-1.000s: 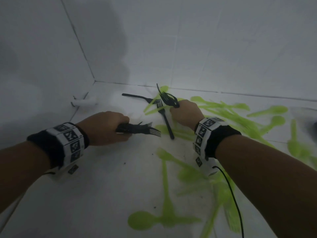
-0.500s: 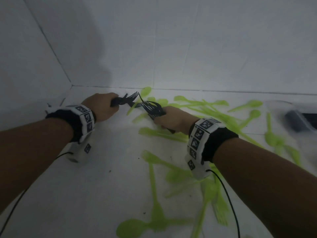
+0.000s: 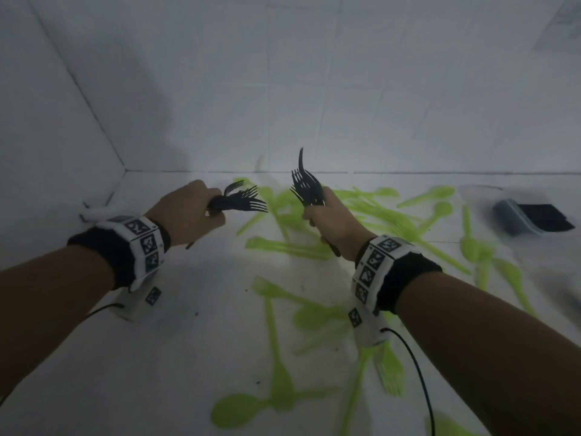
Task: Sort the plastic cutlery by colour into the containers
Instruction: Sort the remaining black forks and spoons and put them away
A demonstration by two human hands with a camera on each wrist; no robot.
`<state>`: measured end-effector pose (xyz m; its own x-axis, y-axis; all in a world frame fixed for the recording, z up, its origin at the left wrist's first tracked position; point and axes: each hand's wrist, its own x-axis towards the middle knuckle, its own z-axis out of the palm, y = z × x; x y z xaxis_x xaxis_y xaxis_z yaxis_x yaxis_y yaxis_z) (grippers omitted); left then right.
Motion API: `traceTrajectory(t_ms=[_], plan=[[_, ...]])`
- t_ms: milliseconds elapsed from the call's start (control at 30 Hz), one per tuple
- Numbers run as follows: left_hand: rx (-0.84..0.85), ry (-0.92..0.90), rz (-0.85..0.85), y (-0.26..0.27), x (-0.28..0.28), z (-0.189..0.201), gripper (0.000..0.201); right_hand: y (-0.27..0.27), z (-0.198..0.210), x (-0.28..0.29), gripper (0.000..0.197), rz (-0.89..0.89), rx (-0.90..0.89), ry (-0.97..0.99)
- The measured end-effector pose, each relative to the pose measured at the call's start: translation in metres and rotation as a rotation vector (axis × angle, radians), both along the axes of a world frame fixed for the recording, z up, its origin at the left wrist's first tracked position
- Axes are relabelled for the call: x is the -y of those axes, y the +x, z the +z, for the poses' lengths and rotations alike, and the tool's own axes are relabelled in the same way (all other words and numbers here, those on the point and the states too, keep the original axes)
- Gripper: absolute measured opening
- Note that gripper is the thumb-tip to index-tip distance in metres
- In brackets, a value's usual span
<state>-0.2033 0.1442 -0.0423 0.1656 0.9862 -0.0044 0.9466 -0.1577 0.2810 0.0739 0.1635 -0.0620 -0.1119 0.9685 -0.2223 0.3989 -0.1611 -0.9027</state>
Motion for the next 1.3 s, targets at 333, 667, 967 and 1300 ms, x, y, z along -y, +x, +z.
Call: traceTrajectory(t_ms=[333, 667, 967, 1300], plan=[[0.458, -0.125, 0.030, 0.040, 0.080, 0.018, 0.011, 0.016, 0.012, 0.031, 0.024, -0.077, -0.206, -0.029], [0.861, -0.089, 0.093, 0.117, 0.093, 0.017, 0.007, 0.066, 0.025, 0.083, 0.006, -0.238, -0.215, 0.087], [0.948, -0.193, -0.065, 0.218, 0.092, 0.022, 0.023, 0.149, 0.026, 0.130, 0.003, -0.456, -0.330, 0.065], [1.045, -0.198, 0.041, 0.321, 0.105, 0.027, 0.018, 0.224, 0.017, 0.138, 0.013, -0.524, -0.545, 0.068]])
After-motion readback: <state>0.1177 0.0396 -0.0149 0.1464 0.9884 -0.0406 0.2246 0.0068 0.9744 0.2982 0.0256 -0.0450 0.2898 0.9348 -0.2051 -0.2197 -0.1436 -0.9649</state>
